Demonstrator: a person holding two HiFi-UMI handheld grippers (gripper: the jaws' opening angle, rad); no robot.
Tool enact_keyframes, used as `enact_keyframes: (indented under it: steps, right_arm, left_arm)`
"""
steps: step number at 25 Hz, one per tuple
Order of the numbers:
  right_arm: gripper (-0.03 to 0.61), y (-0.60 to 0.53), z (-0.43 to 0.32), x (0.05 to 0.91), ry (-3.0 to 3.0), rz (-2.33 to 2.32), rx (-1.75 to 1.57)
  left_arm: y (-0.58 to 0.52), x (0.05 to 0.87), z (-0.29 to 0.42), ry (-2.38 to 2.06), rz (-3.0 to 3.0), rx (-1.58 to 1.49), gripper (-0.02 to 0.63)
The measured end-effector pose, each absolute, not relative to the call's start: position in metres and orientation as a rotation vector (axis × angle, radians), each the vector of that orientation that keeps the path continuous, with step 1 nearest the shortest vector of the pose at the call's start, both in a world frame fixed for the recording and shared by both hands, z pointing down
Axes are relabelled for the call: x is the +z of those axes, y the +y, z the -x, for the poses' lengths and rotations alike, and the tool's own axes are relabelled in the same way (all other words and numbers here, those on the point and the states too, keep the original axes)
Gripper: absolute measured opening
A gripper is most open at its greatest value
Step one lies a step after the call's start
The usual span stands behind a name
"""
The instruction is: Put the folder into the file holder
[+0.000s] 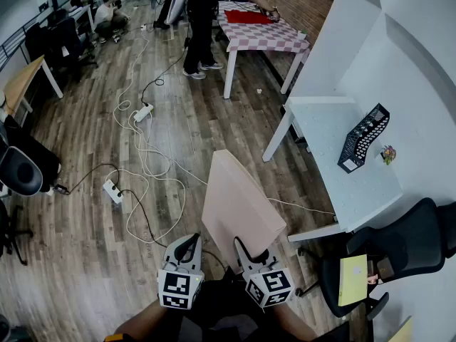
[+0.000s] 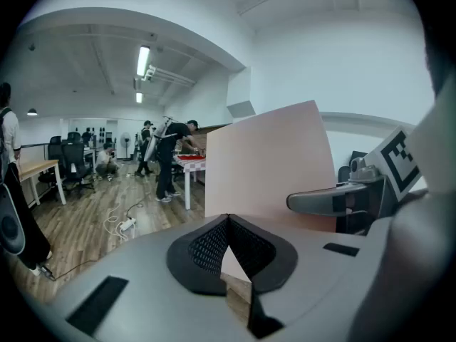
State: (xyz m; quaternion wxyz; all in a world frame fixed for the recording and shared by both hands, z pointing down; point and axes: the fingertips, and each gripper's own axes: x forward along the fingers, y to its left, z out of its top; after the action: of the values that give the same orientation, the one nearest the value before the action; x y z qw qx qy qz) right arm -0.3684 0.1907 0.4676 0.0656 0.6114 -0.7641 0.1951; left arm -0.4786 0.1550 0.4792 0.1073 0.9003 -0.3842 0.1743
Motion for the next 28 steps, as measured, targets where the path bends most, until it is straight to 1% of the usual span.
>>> enact_keyframes:
  steps: [14,20,28]
  right_arm:
    - [0.132,0.189,0.350,0.464,-2.279,-1.900,0.589]
    - [0.140,0.191,0.316,0.451,-2.259,-1.971,0.607]
    - [0.138,0.181,0.252,0.442,-2.217,-2.062,0.599]
  left_arm:
    - [0.151,0.481,0.461,-1.092,-2.659,0.511,0.009]
    - [0.148,0.477,0.426,-1.042,-2.670,0.490,0.008]
    - [0.132,0.475,0.370,-0.992,-2.689,0.503,0.009]
